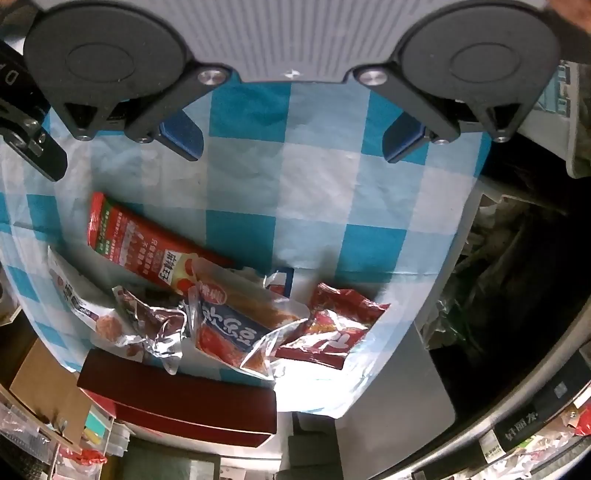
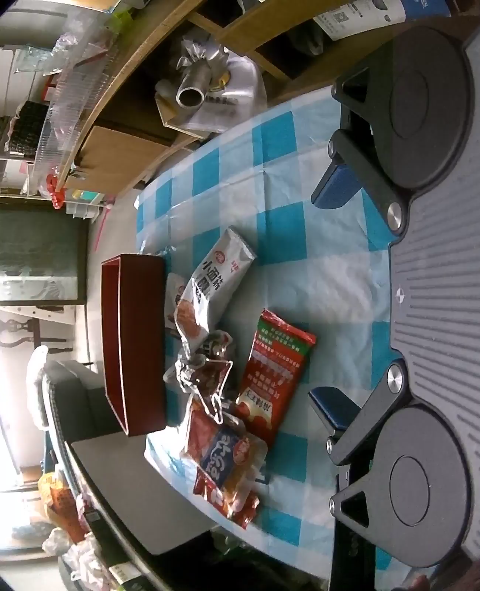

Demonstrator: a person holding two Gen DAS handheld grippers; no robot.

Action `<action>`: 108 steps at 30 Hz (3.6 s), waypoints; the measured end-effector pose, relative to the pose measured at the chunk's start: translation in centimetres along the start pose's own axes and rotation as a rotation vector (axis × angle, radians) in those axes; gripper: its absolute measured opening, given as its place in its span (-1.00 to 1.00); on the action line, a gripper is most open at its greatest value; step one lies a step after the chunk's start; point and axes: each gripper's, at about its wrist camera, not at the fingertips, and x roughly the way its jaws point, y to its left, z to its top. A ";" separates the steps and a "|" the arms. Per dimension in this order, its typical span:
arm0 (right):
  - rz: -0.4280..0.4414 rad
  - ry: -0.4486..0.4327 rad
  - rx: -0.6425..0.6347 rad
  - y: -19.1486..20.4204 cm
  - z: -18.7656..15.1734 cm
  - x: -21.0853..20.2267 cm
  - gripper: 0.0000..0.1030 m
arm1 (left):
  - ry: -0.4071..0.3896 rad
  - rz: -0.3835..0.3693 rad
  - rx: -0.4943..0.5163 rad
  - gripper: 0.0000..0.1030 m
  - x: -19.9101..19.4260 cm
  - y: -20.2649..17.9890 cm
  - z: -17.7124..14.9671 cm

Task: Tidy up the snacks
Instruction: 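Move both grippers toward the snack pile on the tablecloth, then grasp the blue-labelled bread bag with the left gripper while the right grasps the red spicy-strip packet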

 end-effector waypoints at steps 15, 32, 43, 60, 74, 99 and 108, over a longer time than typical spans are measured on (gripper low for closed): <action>-0.014 0.028 -0.010 0.1 -0.1 0.6 1.00 | -0.039 0.012 0.031 0.93 -0.6 -0.4 0.0; -0.005 0.012 -0.010 0.0 -0.4 0.9 1.00 | -0.045 0.021 0.045 0.92 -0.7 -0.6 0.0; -0.009 0.002 -0.023 0.0 -0.3 1.0 1.00 | -0.043 0.026 0.057 0.91 -0.7 -0.8 0.0; 0.066 0.044 -0.109 0.5 0.7 1.9 1.00 | 0.002 0.014 0.063 0.87 0.2 -0.3 0.6; 0.256 0.154 -0.447 4.2 5.2 9.1 0.94 | 0.012 -0.010 0.144 0.87 0.9 1.6 5.0; 0.402 0.266 -0.406 1.8 2.5 6.7 0.38 | -0.012 -0.077 0.051 0.87 0.7 3.4 7.3; 0.370 0.240 -0.458 3.2 2.0 7.3 0.47 | -0.111 -0.031 0.186 0.87 1.2 -1.1 10.7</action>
